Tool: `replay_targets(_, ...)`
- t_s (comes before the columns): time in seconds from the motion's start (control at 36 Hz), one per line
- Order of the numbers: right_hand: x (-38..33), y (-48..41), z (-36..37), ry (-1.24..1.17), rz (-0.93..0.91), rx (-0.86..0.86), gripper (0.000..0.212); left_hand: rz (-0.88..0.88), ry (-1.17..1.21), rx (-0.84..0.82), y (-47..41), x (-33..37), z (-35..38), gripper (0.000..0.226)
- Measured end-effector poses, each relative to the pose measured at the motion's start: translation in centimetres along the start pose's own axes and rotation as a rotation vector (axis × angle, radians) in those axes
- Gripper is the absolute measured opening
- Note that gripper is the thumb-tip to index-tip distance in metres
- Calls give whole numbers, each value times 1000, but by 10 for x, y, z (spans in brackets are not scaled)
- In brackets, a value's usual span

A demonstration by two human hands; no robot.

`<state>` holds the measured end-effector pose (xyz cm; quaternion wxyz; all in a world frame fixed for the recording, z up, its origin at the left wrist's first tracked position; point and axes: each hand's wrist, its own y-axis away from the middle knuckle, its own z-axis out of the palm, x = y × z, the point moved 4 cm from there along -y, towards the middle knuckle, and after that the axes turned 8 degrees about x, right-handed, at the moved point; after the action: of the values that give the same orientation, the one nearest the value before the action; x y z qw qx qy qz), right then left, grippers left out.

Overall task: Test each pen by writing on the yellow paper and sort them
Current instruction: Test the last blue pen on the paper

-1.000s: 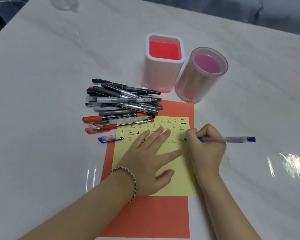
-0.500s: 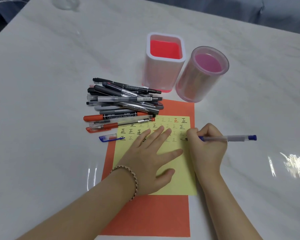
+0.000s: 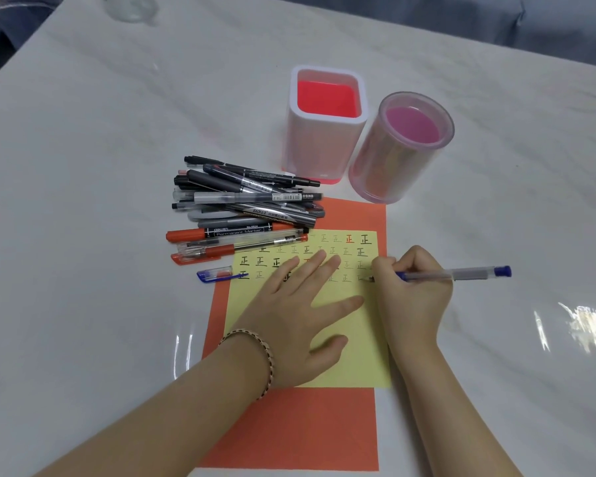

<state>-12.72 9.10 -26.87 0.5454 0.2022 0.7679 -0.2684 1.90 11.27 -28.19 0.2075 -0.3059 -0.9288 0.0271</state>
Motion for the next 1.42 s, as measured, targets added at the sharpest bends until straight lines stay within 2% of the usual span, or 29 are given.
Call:
replay_targets(0.89,-3,2,1,-10,21,-60,26,1,17,21,1,0,0,46)
replay_targets(1.08,-2,2,-6,-20,51,34,44,14,7,25,1,0,1,46)
replay_targets(1.28,0,-2,-9,-28,116,103,34,26,-6,15,1,-1,2,44)
replay_targets(1.42,-6,1,-9,-54,152,29,28,46,55,72,1,1,-3,39)
